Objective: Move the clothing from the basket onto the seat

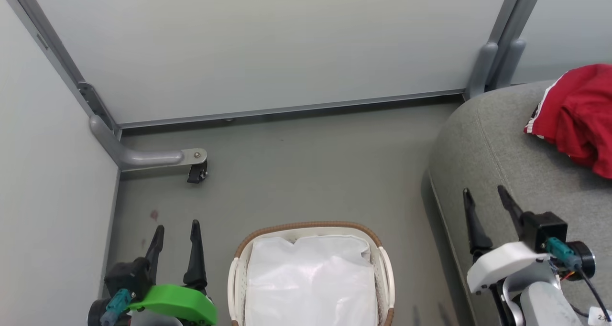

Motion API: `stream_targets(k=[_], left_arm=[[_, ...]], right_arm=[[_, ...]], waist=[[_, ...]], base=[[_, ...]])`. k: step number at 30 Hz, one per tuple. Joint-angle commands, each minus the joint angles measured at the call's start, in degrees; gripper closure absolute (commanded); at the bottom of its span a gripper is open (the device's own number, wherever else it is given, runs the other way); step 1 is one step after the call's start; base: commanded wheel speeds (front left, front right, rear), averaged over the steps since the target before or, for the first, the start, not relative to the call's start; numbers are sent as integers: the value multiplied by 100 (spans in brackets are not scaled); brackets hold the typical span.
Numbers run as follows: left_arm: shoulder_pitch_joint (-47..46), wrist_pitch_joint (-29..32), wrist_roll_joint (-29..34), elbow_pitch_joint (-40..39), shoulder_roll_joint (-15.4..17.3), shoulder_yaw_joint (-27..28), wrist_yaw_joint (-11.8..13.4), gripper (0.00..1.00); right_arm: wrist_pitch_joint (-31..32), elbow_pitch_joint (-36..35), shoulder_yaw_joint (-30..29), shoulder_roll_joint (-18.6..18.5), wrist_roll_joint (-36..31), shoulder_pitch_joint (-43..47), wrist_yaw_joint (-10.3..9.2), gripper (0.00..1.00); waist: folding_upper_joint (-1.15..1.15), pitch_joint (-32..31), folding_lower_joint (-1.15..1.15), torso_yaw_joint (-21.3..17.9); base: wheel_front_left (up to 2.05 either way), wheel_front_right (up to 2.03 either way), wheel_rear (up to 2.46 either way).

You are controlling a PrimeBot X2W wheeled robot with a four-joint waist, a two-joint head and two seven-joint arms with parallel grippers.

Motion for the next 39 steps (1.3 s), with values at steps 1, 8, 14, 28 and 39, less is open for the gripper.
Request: stream_targets(k=[1, 8, 14, 28, 39], left_arm=[[101, -4, -63, -26, 3, -37, 27, 0], [204, -4, -60, -37, 4, -205, 94, 0], [180, -4, -88, -9, 5, -245, 106, 0], [124, 45, -336, 169, -11, -249, 75, 100], [65, 362, -1382, 40, -9, -12, 18, 100]], right_arm=[[-13, -29, 59, -23, 55, 154, -8, 0], [-13, -115, 206, -22, 112, 391, -8, 0], [-13, -111, 209, -21, 104, 370, -8, 0], [78, 33, 188, 48, 264, 383, 0, 100], [391, -109, 115, 38, 1527, 398, -1, 100]], waist=[[0, -89, 0, 37], [0, -145, 0, 12], [0, -153, 0, 10], [0, -166, 0, 57], [0, -170, 0, 40]], base=[[0, 0, 0], [0, 0, 0], [0, 0, 0], [0, 0, 0], [0, 0, 0]])
